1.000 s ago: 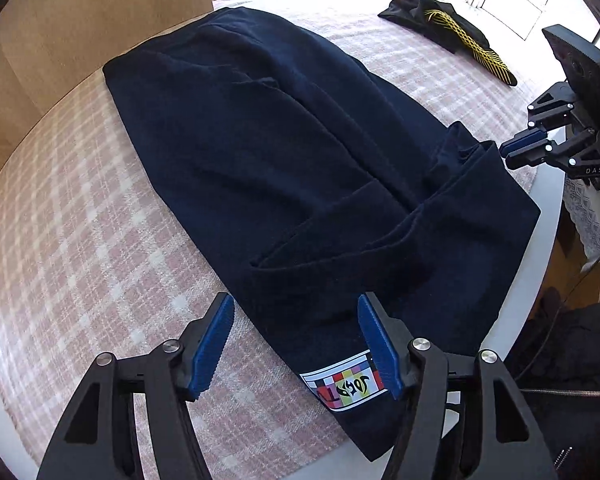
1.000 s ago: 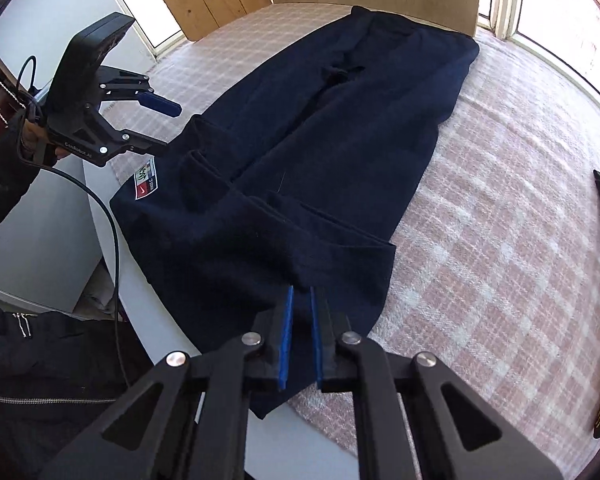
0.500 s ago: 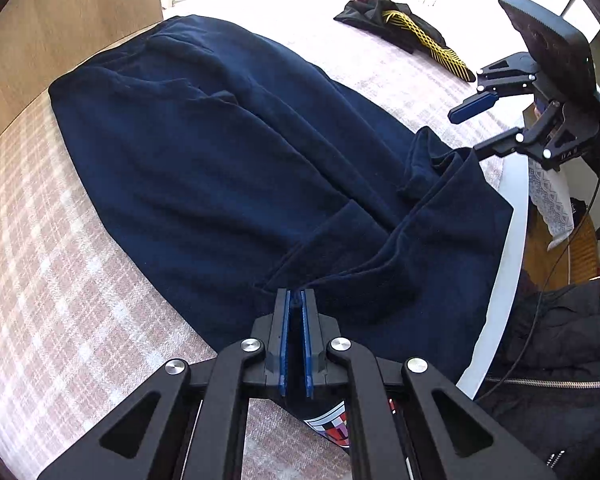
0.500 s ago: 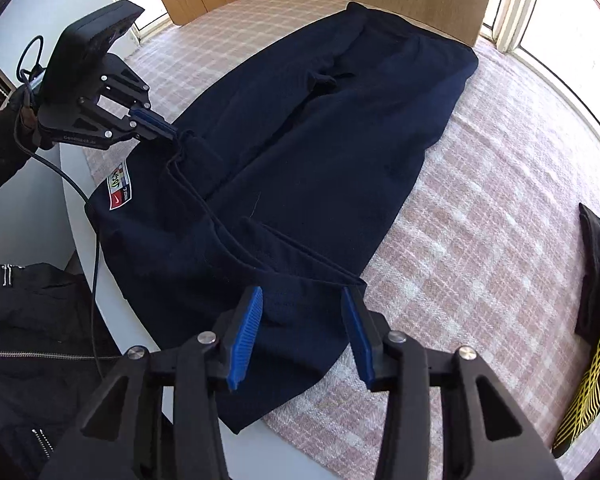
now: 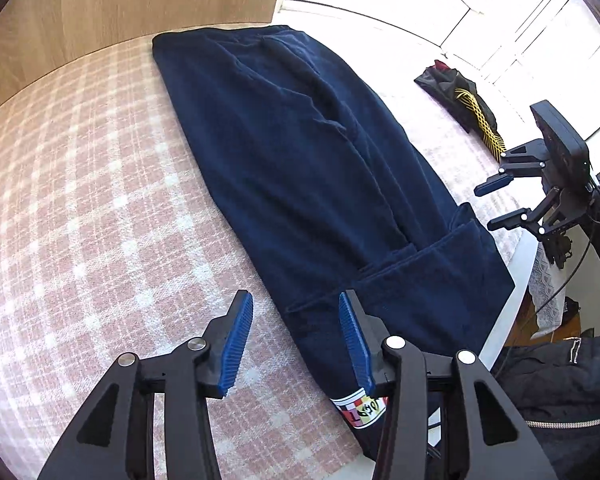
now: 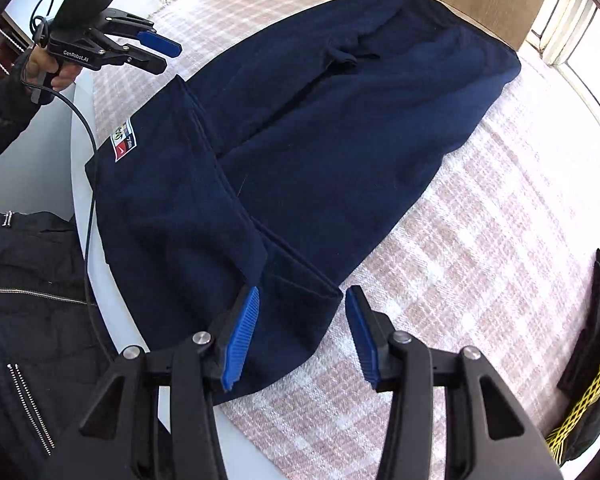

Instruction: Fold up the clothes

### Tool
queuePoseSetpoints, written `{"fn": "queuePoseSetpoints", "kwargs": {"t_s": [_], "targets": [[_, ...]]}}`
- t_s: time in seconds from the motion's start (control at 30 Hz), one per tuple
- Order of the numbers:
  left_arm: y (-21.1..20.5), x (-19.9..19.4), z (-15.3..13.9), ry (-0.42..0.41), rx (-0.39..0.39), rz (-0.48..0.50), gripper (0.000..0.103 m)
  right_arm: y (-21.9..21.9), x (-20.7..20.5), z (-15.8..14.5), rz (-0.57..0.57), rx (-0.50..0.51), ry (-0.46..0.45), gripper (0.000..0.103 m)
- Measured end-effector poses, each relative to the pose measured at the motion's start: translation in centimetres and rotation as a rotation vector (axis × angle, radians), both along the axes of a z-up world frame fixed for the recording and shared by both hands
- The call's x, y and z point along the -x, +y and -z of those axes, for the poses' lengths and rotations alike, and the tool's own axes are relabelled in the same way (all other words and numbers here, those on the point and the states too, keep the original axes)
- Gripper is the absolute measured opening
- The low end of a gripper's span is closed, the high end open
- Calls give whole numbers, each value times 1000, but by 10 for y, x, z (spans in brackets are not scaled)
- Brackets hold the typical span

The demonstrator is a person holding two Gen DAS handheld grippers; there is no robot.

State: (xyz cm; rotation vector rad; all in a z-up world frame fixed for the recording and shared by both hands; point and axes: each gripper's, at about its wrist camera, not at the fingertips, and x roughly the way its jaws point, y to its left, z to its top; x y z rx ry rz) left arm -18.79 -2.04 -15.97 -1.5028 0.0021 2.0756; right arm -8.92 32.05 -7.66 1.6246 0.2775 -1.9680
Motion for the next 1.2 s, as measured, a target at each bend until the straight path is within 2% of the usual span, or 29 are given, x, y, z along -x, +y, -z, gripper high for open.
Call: {"fn": "queuePoseSetpoints", "kwargs": {"t_s": [0.03, 0.13, 0.3, 0.4, 0.5, 0.63, 0.67, 0.73, 0.77, 0.83, 0.97, 1.2], "targets": [[11, -2, -4, -2, -17, 34, 44, 2, 2, 0, -9, 35, -21, 45], [56, -6, -8, -6, -36, 129, 44, -9, 5, 7, -104, 14, -19, 45], [93, -7, 16, -65, 42, 179, 44, -30, 8, 22, -248, -37, -42, 45], [84, -8, 33, -103, 74, 154, 44, -40, 8, 32, -308, -96, -30, 43], [75, -7, 34, -121, 30, 116, 44, -48, 11, 33, -324, -153, 4, 29], [73, -10, 34, -115, 17, 107, 44, -41, 22, 31, -292, -174, -20, 13], [73, -10, 33, -113, 18, 107, 44, -35, 27, 30, -264, -191, -20, 13], [73, -12, 32, -110, 19, 105, 44, -20, 38, 22, -186, -146, -38, 13], [73, -12, 31, -110, 18, 103, 44, -18, 37, 15, -183, -117, -10, 13], [72, -12, 31, -113, 17, 102, 44, -27, 29, 7, -226, -104, 26, 13], [71, -9, 32, -119, 25, 111, 44, -53, 24, 23, -321, -145, -8, 13], [71, -8, 32, -119, 20, 110, 45, -79, 33, 30, -371, -216, 19, 13]]}}
